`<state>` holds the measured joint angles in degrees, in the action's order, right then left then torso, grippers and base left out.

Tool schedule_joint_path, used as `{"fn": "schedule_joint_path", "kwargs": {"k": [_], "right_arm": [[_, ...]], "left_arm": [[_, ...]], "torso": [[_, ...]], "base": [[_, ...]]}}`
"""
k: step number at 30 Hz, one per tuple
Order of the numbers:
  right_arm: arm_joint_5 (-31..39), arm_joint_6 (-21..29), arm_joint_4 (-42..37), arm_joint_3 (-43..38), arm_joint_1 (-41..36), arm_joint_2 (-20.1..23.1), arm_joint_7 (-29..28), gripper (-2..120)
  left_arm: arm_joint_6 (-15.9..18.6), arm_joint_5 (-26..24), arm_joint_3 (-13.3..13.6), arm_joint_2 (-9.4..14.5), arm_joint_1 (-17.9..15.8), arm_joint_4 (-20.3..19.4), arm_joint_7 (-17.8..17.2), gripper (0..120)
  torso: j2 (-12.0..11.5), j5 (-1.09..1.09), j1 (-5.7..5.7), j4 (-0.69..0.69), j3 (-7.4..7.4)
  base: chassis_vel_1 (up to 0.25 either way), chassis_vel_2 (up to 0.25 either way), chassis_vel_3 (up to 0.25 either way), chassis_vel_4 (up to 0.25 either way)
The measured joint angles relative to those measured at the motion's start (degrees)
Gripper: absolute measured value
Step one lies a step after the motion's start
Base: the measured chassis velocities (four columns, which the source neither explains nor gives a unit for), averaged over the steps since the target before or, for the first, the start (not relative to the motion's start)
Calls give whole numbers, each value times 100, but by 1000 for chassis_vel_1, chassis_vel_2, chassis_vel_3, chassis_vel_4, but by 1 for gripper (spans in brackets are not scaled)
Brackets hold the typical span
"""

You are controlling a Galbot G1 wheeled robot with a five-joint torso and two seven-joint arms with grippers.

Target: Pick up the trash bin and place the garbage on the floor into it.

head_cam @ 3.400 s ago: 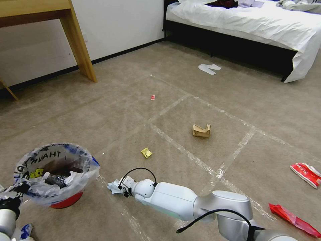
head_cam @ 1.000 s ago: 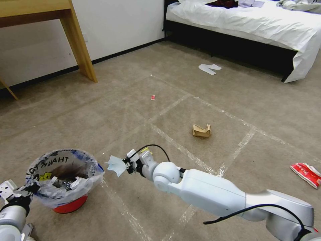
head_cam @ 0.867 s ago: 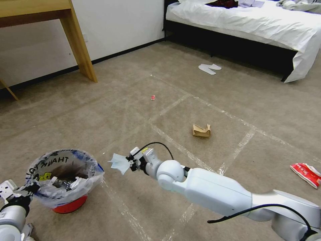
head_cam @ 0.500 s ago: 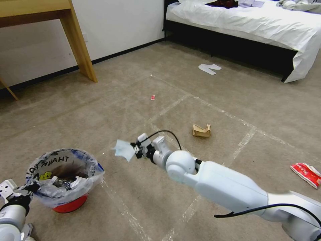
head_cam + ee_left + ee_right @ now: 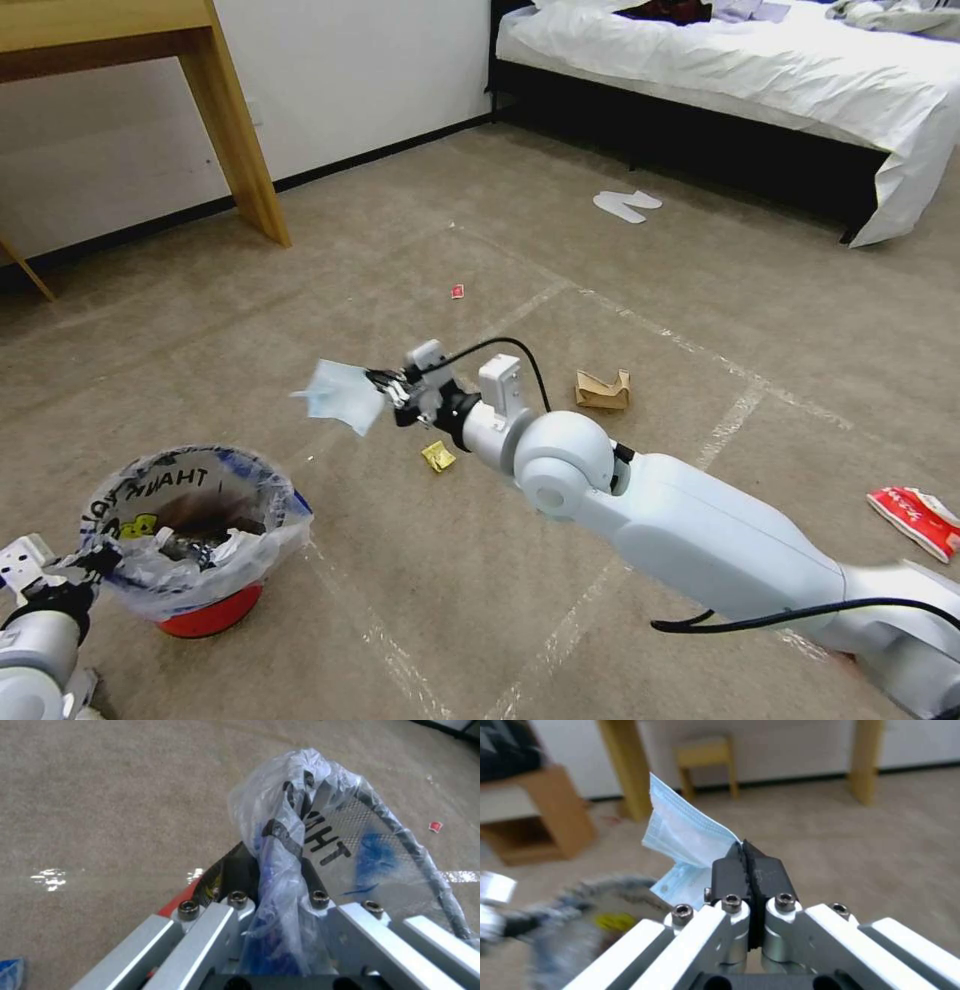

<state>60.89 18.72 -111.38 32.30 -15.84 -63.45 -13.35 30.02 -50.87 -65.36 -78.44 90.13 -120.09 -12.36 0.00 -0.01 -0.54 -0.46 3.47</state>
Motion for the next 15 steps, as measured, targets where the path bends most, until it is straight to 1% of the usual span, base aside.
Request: {"fn": "schedule_joint_path", "kwargs": {"k": [7, 9, 10, 12, 13, 15], "right_arm": [[215, -24, -75, 165, 208, -187, 37, 0], [430, -95, -98, 341, 350, -300, 89, 0], [430, -95, -98, 341, 350, -300, 89, 0], [627, -111, -118, 619, 531, -477, 106, 0], [627, -111, -118, 619, 531, -477, 106, 0], [805, -86, -130, 939, 687, -593, 106, 0]], "left_arm": [[23, -91, -27, -18, -3, -101, -28, 5], [61, -154, -30, -31, -6, -170, -49, 5], [61, -154, -30, -31, -6, -170, -49, 5], [79, -170, -27, -45, -23, -196, -62, 5], [79, -170, -27, -45, -23, -196, -62, 5], [82, -168, -19, -65, -26, -210, -63, 5]], "torso": [[0, 0, 0, 0, 0], [0, 0, 0, -1, 0], [0, 0, 0, -1, 0], [0, 0, 0, -1, 0], [0, 0, 0, -1, 0], [0, -1, 0, -1, 0]], "base": [[0, 0, 0, 0], [0, 0, 0, 0], [0, 0, 0, 0], [0, 0, 0, 0], [0, 0, 0, 0], [0, 0, 0, 0]]}}
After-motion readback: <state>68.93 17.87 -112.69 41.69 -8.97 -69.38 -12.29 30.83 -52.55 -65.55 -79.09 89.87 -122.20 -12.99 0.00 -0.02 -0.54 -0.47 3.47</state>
